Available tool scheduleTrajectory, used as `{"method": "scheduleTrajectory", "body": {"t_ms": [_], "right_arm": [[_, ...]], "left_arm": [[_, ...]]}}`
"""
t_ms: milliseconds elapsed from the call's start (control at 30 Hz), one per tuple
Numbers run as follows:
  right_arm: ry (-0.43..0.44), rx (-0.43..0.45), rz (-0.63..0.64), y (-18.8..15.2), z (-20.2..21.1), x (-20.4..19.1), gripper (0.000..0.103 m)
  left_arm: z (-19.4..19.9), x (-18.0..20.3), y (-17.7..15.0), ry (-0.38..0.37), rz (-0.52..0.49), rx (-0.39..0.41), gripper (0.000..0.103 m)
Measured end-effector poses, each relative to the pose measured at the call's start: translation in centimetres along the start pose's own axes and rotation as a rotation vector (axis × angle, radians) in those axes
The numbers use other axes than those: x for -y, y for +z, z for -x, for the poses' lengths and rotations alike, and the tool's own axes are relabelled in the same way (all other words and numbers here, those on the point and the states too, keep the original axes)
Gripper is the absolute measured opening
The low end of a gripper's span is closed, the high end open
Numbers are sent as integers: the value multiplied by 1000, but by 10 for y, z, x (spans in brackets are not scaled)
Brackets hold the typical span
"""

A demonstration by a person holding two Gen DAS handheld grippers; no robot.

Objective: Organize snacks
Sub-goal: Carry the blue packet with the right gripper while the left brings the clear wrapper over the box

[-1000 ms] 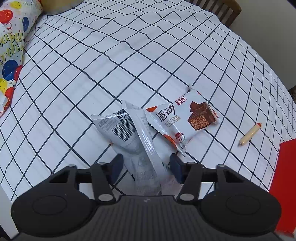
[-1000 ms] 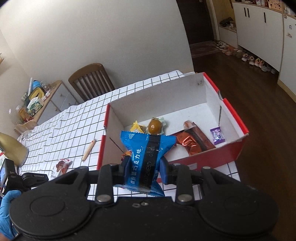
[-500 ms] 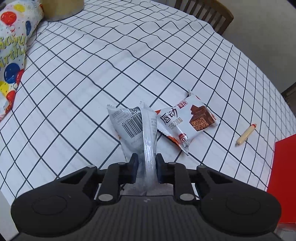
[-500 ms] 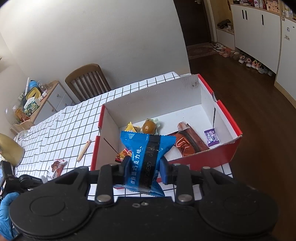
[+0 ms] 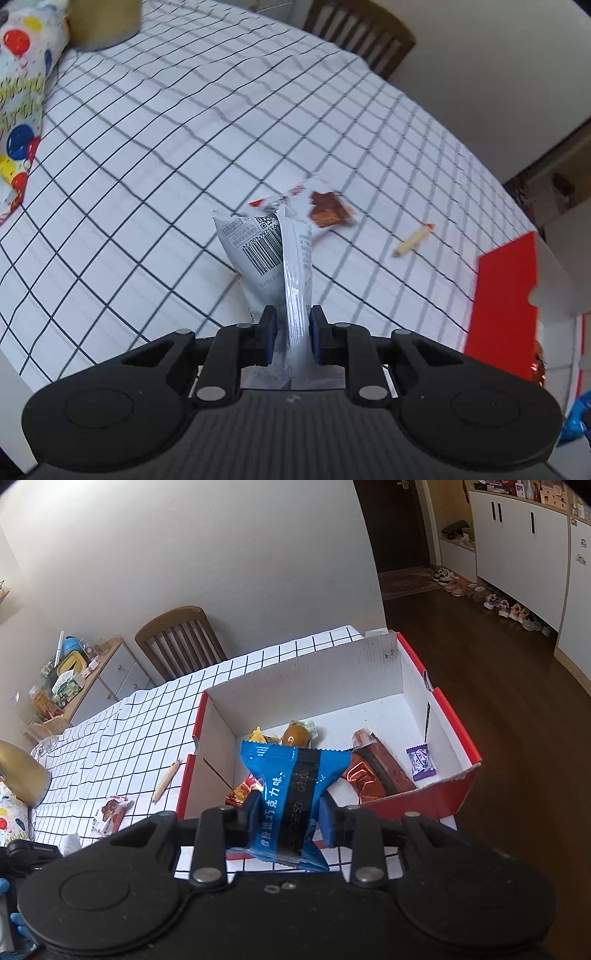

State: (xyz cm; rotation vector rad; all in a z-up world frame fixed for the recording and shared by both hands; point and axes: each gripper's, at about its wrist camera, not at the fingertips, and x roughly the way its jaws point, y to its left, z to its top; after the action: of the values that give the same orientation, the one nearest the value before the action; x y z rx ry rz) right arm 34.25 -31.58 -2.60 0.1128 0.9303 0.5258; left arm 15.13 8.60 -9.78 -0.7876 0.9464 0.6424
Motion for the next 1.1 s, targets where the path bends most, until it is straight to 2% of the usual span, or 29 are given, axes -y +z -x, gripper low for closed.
{"method": "scheduleTrajectory", "body": {"t_ms": [267,567,767,1100], "right_arm": [[9,7,-1,6,4,14,30],[-5,22,8,16,8,28,30],[-26,39,21,29,7,35,30],[-71,47,63,47,-5,44,30]], "left_arm": [[34,69,-10,-109,-156,41,18],[45,164,-22,-195,-369,65,18],[35,219,-30,-205,-484,76,18],[-3,300,-36,-218,-646,37,18]]}}
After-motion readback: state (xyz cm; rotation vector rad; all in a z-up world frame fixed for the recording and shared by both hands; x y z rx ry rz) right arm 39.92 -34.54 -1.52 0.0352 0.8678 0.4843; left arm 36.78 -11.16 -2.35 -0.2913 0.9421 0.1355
